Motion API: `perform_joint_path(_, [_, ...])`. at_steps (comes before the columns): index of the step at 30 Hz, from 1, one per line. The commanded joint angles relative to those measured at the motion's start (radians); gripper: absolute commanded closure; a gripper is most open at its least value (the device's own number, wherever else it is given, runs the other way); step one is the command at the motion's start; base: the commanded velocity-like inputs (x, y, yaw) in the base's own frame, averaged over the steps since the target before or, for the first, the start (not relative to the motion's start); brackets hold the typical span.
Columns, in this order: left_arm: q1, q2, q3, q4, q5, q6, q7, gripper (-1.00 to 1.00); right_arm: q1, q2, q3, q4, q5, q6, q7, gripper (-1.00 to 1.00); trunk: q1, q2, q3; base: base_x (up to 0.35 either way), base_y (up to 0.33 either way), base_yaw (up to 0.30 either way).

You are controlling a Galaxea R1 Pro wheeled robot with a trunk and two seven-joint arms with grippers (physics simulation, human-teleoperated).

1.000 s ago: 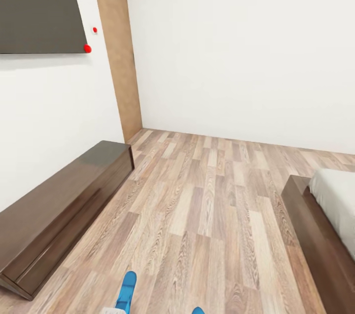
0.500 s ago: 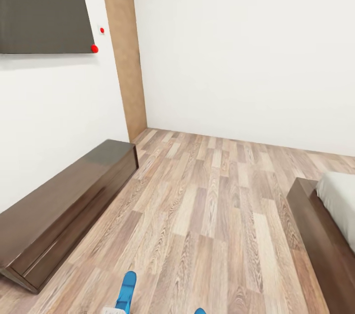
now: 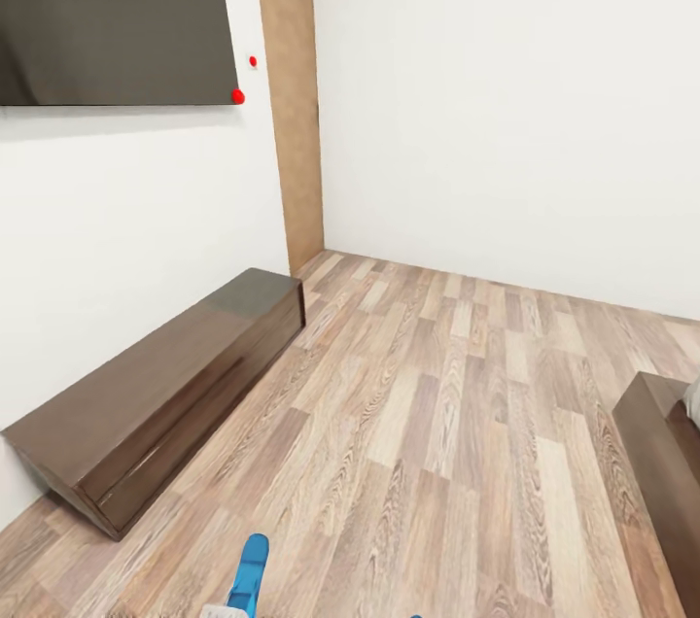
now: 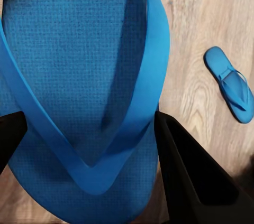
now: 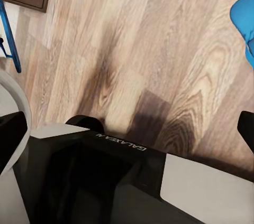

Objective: In the bedroom, move the book from the bed onto either nightstand, and place the two sandals side by side next to the bed.

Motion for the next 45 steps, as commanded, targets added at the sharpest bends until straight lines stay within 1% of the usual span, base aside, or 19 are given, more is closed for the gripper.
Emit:
perform_joint_path(1, [-0.001, 0.0, 0.001, 0.001, 0.0, -0.002, -0.004, 1.0, 0.0, 0.0, -0.001, 0.0, -0.008, 0.01, 0.004, -1.0, 0.0, 0.0, -0.001, 0.0, 0.0, 0.244])
perform_joint_path(13, [-0.001, 0.001, 0.001, 0.001, 0.0, -0.002, -0.004, 1.0, 0.0, 0.0, -0.001, 0.0, -0.008, 0.01, 0.004, -1.0, 0.0, 0.0, -0.001, 0.0, 0.0, 0.22])
perform_joint_path(26, [-0.001, 0.001, 0.001, 0.001, 0.0, -0.002, -0.004, 1.0, 0.0, 0.0, -0.005, 0.0, -0.008, 0.011, -0.005, -1.0, 0.0, 0.0, -0.001, 0.0, 0.0, 0.009])
perform_joint_path(27, [-0.001, 0.001, 0.001, 0.001, 0.0, -0.002, -0.004, 1.0, 0.0, 0.0, -0.005, 0.0, -0.008, 0.011, -0.023, -1.0, 0.0, 0.0, -0.001, 0.0, 0.0, 0.0])
perform_joint_path(29, [-0.001, 0.001, 0.002, 0.001, 0.0, -0.002, -0.004, 1.0, 0.0, 0.0, -0.005, 0.0, -0.008, 0.011, -0.093, -1.0, 0.0, 0.0, -0.001, 0.0, 0.0, 0.0])
perform_joint_path(31, [-0.001, 0.001, 0.002, 0.0, 0.0, -0.003, -0.004, 1.0, 0.0, 0.0, -0.004, -0.001, -0.007, 0.01, -0.307, -1.0, 0.0, 0.0, -0.001, 0.0, 0.0, 0.0])
perform_joint_path(32, [-0.001, 0.001, 0.003, -0.001, 0.0, -0.003, -0.005, 1.0, 0.0, 0.0, -0.003, -0.007, -0.005, 0.01, -0.453, -1.0, 0.0, 0.0, -0.001, 0.0, 0.0, 0.0])
perform_joint_path(33, [-0.001, 0.001, 0.003, -0.001, -0.001, -0.003, -0.005, 1.0, 0.0, 0.0, -0.002, -0.01, -0.005, 0.01, -0.493, -1.0, 0.0, 0.0, -0.001, 0.0, 0.0, 0.0])
perform_joint_path(34, [-0.001, 0.001, 0.004, -0.004, 0.0, -0.003, -0.006, 1.0, 0.0, 0.0, -0.001, -0.016, -0.004, 0.014, -0.554, -1.0, 0.0, 0.0, -0.001, 0.0, 0.0, 0.0])
perform_joint_path(36, [-0.001, 0.001, 0.005, -0.021, 0.001, -0.001, -0.012, 1.0, 0.0, 0.0, 0.0, -0.027, -0.003, 0.023, -0.629, -1.0, 0.0, 0.0, -0.001, 0.0, 0.0, 0.0])
perform_joint_path(37, [-0.001, 0.001, 0.005, -0.028, 0.001, 0.0, -0.014, 1.0, 0.0, 0.0, 0.0, -0.028, -0.003, 0.025, -0.636, -1.0, 0.0, 0.0, -0.001, 0.0, 0.0, 0.0])
perform_joint_path(39, [-0.002, 0.001, 0.006, -0.078, 0.001, 0.003, -0.029, 1.0, -0.003, 0.0, 0.0, -0.031, -0.001, 0.029, -0.653, -1.0, 0.0, 0.0, -0.001, 0.0, 0.0, 0.0])
perform_joint_path(41, [-0.004, 0.002, 0.006, -0.154, 0.001, 0.025, -0.078, 1.0, -0.037, 0.0, 0.0, -0.032, 0.001, 0.032, -0.659, -1.0, 0.0, 0.0, -0.001, 0.0, 0.0, 0.0])
perform_joint_path(42, [-0.006, 0.002, 0.006, -0.196, 0.001, 0.059, -0.118, 1.0, -0.062, 0.0, 0.0, -0.032, 0.002, 0.038, -0.66, -1.0, 0.0, 0.0, -0.001, 0.0, 0.0, 0.0])
perform_joint_path(43, [-0.009, 0.002, 0.006, -0.243, 0.001, 0.118, -0.171, 1.0, -0.086, 0.0, 0.0, -0.032, 0.002, 0.051, -0.661, -1.0, 0.0, 0.0, -0.001, 0.0, 0.0, 0.0])
perform_joint_path(45, [-0.014, 0.003, 0.007, -0.342, 0.002, 0.244, -0.279, 1.0, -0.114, 0.0, 0.001, -0.032, 0.004, 0.085, -0.663, -1.0, 0.0, 0.0, -0.001, 0.0, 0.0, 0.0])
